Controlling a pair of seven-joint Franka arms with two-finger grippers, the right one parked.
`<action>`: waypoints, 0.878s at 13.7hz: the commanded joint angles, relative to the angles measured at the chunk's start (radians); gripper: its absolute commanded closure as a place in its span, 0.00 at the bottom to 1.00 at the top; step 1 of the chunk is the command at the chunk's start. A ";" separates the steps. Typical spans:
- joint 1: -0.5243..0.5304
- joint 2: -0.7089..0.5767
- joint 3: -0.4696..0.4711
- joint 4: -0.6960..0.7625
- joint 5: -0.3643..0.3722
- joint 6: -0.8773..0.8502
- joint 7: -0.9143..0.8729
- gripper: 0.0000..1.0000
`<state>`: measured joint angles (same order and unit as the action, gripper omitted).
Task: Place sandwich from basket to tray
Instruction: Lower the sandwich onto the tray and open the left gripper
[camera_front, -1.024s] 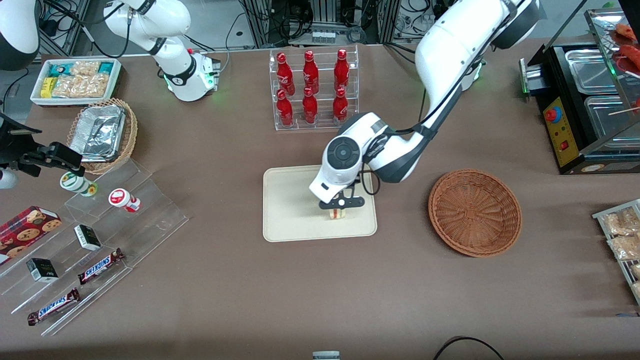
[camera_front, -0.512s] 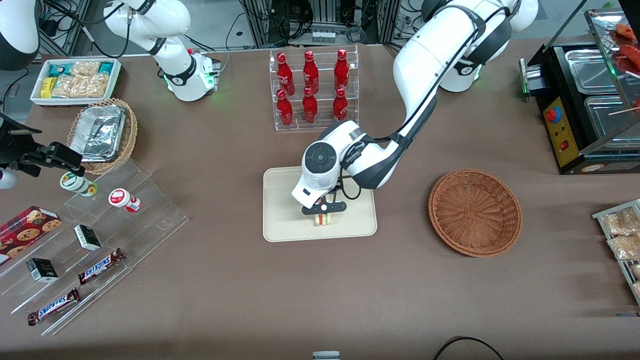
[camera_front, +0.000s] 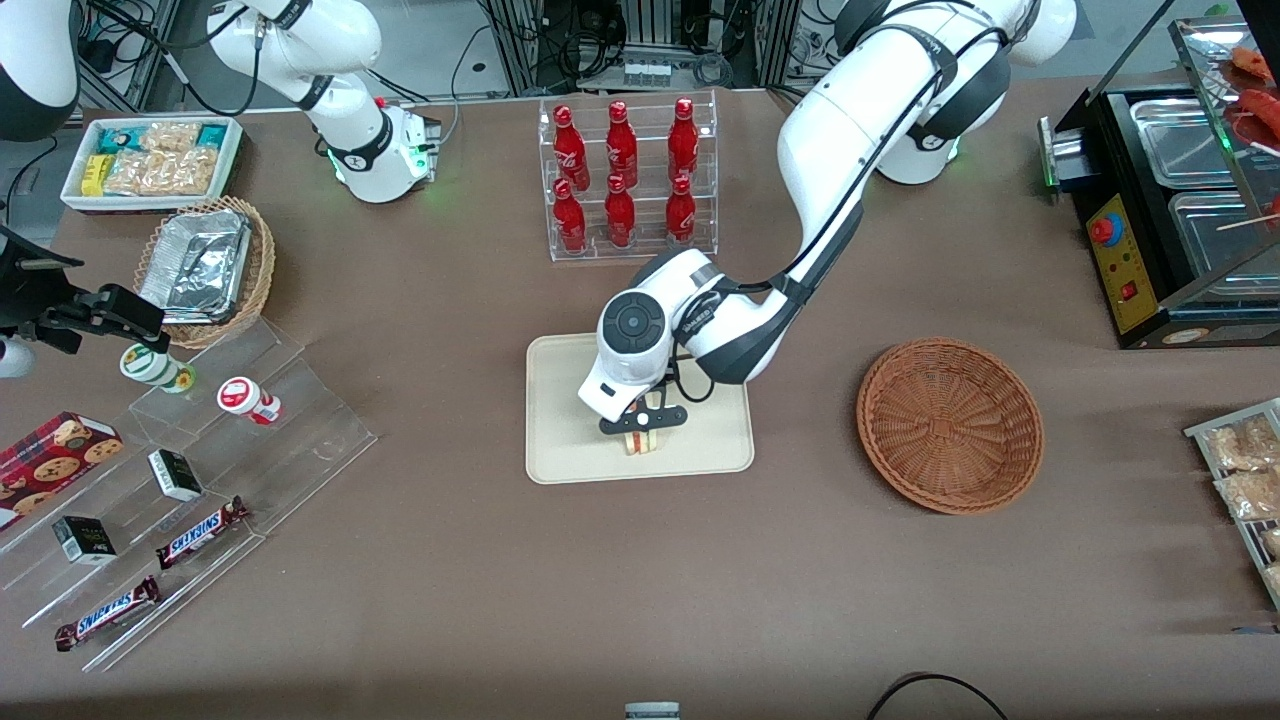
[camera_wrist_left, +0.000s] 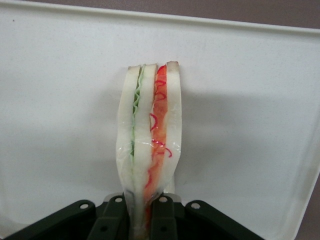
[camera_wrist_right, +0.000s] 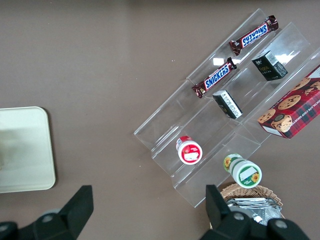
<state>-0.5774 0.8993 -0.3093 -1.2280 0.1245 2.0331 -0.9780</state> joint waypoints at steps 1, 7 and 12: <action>-0.021 0.023 0.010 0.045 0.018 -0.016 -0.034 1.00; -0.021 0.030 0.010 0.045 0.018 -0.013 -0.060 0.00; -0.021 0.012 0.010 0.047 0.015 -0.024 -0.084 0.00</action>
<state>-0.5816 0.9076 -0.3093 -1.2188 0.1245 2.0330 -1.0309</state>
